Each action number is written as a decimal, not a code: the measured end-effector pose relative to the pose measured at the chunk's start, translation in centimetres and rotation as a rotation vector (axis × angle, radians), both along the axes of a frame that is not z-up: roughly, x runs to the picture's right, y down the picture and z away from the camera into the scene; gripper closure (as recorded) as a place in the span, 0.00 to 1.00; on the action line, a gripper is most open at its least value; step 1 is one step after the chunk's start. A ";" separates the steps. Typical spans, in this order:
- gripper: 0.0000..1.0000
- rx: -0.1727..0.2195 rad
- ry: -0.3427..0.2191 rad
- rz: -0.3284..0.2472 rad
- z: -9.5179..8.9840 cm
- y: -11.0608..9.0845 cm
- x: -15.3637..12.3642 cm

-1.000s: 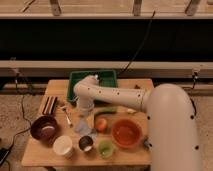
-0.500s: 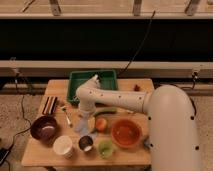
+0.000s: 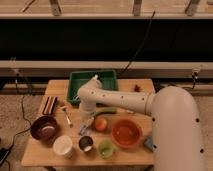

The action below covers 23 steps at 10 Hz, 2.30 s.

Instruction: Place towel in tray

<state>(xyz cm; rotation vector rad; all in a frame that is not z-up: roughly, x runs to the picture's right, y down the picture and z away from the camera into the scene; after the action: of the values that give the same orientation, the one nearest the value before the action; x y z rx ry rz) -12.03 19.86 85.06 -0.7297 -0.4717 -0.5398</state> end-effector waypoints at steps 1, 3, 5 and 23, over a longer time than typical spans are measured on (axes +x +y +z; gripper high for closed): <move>0.94 0.002 -0.008 0.003 -0.4 -0.3 -0.2; 1.00 0.005 -0.017 0.009 -1.0 -0.8 -0.3; 1.00 0.016 -0.031 0.016 -2.7 -2.5 -0.6; 1.00 0.144 0.067 0.257 -0.1 -21.7 8.5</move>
<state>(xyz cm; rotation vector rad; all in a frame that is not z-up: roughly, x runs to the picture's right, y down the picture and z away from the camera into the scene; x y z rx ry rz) -3.52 -1.87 84.97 -0.5379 -0.4508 -0.3042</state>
